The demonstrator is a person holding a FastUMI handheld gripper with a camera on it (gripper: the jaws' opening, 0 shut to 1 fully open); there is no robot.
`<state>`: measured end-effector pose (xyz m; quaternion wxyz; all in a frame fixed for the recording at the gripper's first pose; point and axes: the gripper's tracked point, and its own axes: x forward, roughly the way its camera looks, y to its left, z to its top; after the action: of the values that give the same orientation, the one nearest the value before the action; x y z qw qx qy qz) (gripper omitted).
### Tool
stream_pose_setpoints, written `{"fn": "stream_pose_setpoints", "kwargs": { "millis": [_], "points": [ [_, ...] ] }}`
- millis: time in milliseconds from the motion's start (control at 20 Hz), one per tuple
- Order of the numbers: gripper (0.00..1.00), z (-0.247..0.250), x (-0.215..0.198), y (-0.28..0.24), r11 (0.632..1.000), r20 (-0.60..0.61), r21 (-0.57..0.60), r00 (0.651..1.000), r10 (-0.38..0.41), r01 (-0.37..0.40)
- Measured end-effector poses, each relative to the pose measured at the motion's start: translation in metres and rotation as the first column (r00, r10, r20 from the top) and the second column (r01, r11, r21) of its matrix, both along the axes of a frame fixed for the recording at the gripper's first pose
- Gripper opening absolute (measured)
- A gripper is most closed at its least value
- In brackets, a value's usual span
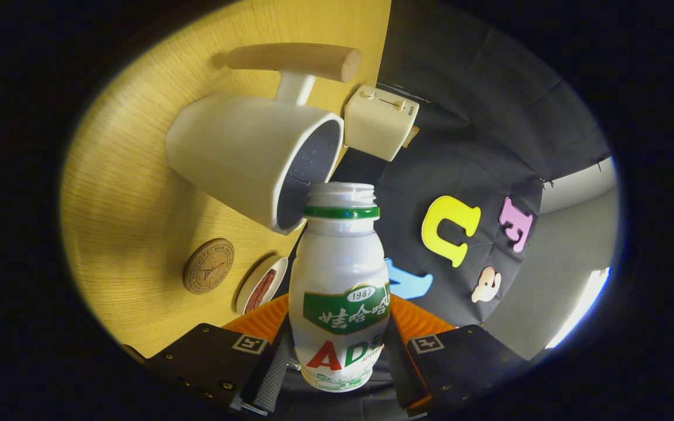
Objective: Take the bottle from table, then pour the juice into the cup, finally place the bottle on the coaster
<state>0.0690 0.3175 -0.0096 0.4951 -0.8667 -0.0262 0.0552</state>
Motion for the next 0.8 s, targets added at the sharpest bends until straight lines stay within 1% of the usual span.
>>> {"fn": "stream_pose_setpoints", "kwargs": {
  "millis": [250,400,500,600,800],
  "points": [
    [0.74,-0.004,0.0,0.0,1.0,-0.011,0.03,1.0,-0.001,0.001],
    [0.74,-0.012,0.0,-0.003,0.994,-0.048,0.108,0.999,-0.006,0.012],
    [0.74,-0.017,0.0,-0.004,0.983,-0.083,0.184,0.997,-0.006,0.022],
    [0.74,-0.014,-0.001,-0.005,0.967,-0.085,0.255,0.996,-0.003,0.025],
    [0.74,-0.019,0.001,-0.013,0.926,-0.131,0.373,0.991,-0.013,0.062]
  ]
}}
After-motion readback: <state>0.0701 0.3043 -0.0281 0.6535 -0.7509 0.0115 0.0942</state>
